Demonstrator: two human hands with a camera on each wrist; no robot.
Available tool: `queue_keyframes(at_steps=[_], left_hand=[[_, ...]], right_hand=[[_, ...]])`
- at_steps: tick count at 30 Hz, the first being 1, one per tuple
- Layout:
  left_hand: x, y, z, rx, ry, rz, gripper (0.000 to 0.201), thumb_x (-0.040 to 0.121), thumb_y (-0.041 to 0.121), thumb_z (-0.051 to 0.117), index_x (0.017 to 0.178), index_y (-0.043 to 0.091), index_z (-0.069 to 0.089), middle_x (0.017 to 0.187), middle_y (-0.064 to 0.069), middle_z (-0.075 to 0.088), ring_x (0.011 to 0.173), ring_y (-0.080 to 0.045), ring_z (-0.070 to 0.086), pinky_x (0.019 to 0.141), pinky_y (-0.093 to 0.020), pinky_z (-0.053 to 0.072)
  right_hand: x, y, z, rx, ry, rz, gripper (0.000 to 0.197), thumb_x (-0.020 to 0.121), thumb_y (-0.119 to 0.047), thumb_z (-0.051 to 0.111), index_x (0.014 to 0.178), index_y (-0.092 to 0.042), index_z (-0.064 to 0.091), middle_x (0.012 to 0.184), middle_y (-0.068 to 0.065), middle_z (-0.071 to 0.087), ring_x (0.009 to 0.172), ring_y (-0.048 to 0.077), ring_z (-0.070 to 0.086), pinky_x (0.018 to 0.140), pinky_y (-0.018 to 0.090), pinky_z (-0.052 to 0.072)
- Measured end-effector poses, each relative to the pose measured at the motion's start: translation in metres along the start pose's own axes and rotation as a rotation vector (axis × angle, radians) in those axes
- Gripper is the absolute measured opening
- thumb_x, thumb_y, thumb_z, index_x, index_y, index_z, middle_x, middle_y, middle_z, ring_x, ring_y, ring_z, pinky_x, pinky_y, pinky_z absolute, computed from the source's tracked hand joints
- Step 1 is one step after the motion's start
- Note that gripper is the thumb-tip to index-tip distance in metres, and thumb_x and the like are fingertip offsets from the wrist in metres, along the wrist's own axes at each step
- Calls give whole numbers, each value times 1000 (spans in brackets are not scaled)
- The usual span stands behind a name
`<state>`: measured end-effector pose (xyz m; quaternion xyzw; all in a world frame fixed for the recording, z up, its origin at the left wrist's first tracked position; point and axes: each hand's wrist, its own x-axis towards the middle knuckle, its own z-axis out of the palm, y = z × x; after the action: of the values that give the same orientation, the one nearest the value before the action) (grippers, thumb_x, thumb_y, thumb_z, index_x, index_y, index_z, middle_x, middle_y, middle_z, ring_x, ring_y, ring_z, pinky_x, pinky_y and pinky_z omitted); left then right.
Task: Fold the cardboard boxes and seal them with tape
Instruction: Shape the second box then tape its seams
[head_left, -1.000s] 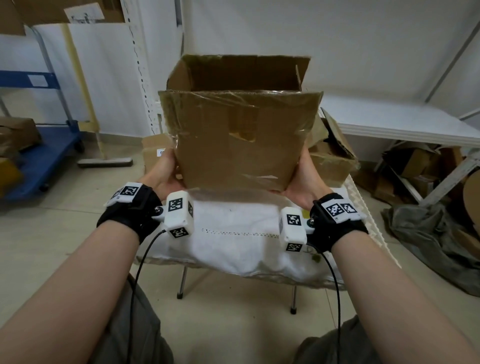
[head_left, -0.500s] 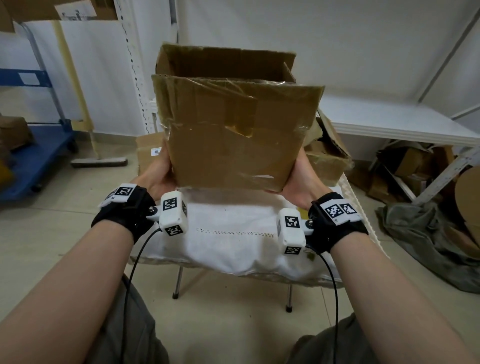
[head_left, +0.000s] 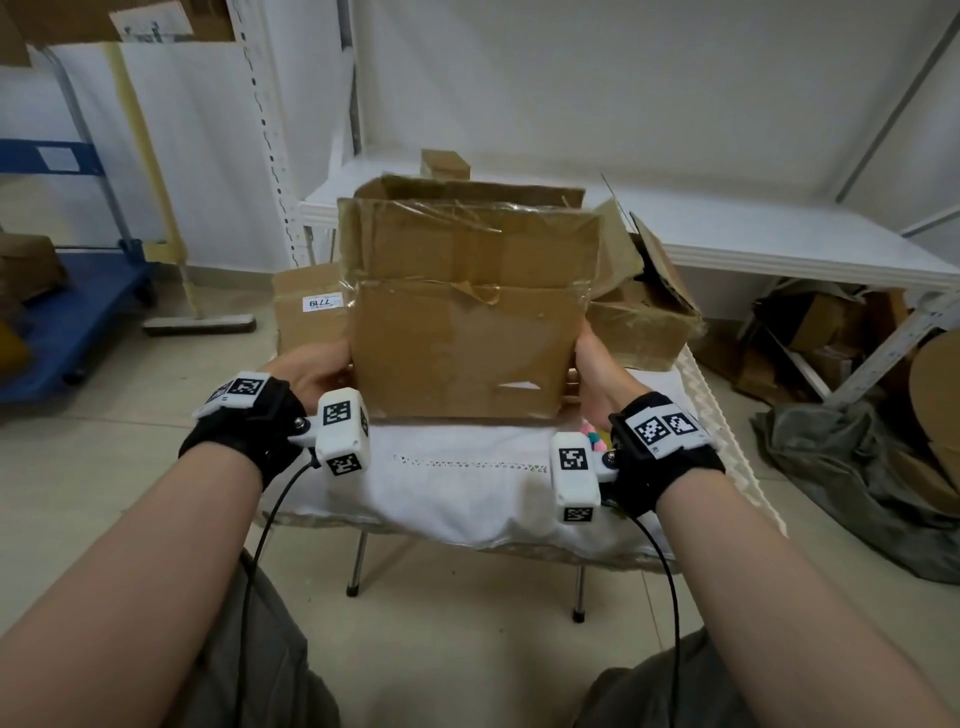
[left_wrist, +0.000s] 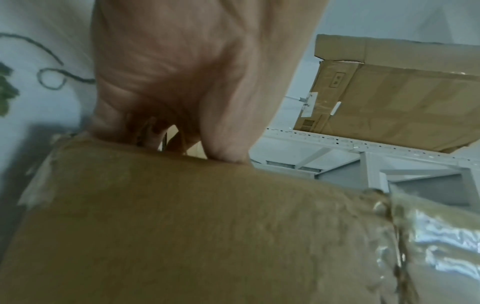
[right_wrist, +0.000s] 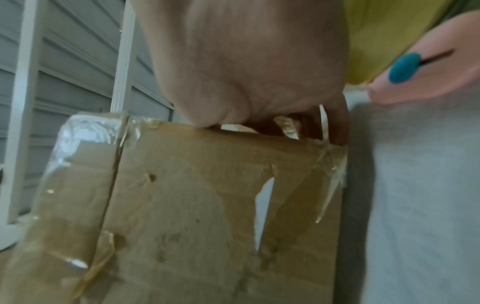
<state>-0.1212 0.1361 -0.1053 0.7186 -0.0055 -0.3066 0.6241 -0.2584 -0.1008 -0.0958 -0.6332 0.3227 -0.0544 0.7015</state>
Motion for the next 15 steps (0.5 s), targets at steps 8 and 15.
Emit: queue_keyframes(at_steps=[8, 15], left_hand=[[4, 16, -13, -73, 97, 496, 30, 102, 8, 49, 129, 20, 58, 134, -5, 60, 100, -16, 63, 78, -26, 57], [-30, 30, 5, -317, -48, 669, 69, 97, 64, 25, 125, 15, 65, 105, -1, 70, 98, -14, 63, 83, -36, 50]], right_hand=[[5, -1, -7, 54, 81, 33, 31, 103, -43, 47, 104, -19, 67, 95, 5, 69, 85, 26, 65, 72, 43, 60], [13, 2, -8, 13, 128, 16, 27, 97, -30, 56, 114, -12, 67, 102, 8, 68, 90, 27, 63, 84, 43, 58]])
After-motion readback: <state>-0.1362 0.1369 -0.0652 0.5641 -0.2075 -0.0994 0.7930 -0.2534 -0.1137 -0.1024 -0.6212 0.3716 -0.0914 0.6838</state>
